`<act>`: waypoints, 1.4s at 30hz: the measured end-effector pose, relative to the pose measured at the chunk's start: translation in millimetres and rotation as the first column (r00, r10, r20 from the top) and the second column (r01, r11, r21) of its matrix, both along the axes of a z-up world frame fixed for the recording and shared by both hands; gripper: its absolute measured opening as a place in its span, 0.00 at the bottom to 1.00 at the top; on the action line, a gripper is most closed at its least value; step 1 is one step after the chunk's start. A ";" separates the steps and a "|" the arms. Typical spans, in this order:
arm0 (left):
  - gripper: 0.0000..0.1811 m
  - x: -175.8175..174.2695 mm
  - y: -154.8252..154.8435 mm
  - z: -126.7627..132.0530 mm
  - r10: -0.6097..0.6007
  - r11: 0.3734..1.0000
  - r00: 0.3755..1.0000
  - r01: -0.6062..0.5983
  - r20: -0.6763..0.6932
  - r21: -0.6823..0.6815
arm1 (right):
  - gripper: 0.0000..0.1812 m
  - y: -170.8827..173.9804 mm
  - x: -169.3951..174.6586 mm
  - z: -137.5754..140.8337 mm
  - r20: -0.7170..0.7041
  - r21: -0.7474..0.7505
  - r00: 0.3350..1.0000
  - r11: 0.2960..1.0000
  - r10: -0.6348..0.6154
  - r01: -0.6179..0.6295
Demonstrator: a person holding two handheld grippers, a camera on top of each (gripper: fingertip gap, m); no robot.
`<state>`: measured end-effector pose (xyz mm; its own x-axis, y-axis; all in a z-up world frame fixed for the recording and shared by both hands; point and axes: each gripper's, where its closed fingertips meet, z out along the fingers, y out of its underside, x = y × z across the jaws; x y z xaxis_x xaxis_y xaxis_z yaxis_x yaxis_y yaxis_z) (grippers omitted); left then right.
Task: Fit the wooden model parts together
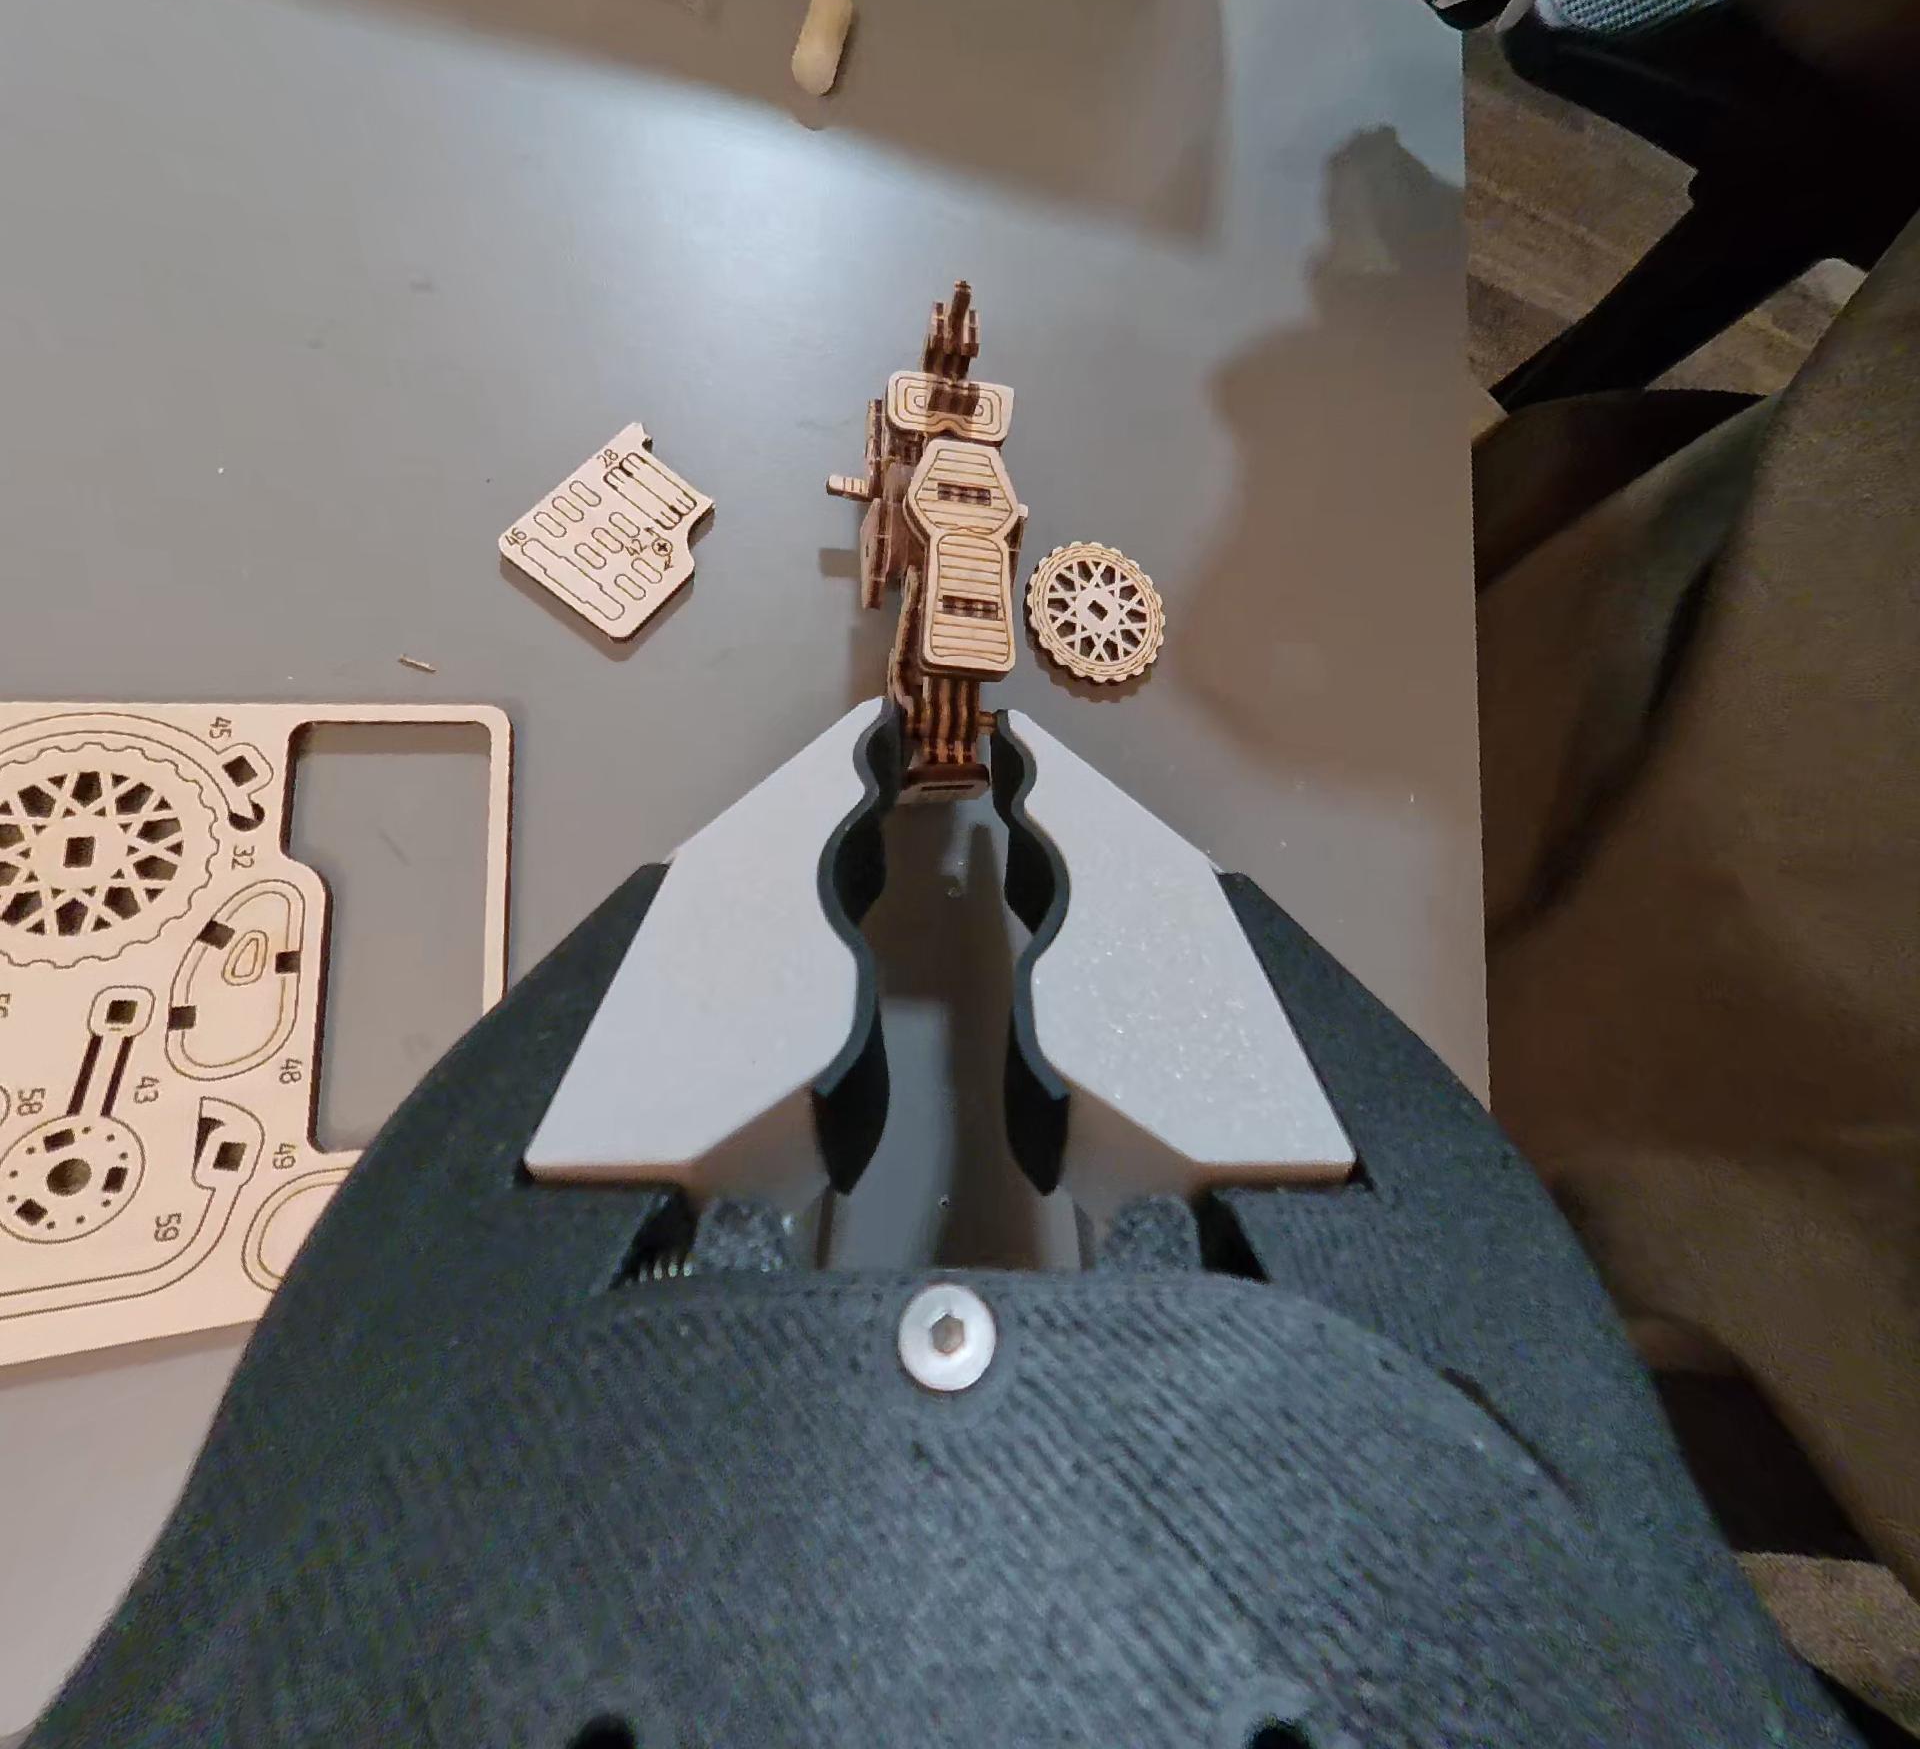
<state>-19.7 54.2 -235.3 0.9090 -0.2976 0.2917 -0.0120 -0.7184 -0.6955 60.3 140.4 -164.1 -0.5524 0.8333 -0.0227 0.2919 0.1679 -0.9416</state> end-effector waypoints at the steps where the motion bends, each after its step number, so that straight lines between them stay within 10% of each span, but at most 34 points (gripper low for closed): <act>1: 0.08 -0.3 0.4 0.2 0.001 1.000 1.000 -0.001 -0.003 0.002 | 0.07 0.1 0.0 -0.1 0.001 0.001 1.000 1.000 0.000 0.000; 18: 0.13 -5.3 -4.7 2.0 0.023 1.000 1.000 -0.023 -0.022 -0.010 | 0.07 -0.1 -0.3 0.3 -0.001 -0.002 1.000 1.000 0.001 -0.001; 26: 0.23 -7.1 -21.1 41.4 0.166 0.976 0.986 -0.169 0.031 0.136 | 0.06 -8.0 -3.0 -10.6 0.030 -0.042 1.000 0.999 0.004 -0.003; 35: 0.23 -21.9 -46.7 73.5 0.541 0.690 0.751 -0.654 0.380 0.310 | 0.05 -16.4 -8.0 -15.2 0.077 -0.032 0.993 0.996 -0.086 0.088; 42: 0.19 -58.4 -72.9 52.4 0.730 0.584 0.656 -0.744 0.189 0.325 | 0.16 -15.0 1.2 -6.0 0.041 -0.070 0.985 0.983 -0.167 0.170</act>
<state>-78.1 -18.7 -182.9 0.8549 0.3869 0.3457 0.4382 -0.1818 -0.8803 61.5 125.5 -170.0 -0.4021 0.9098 -0.1034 0.3431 0.0450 -0.9382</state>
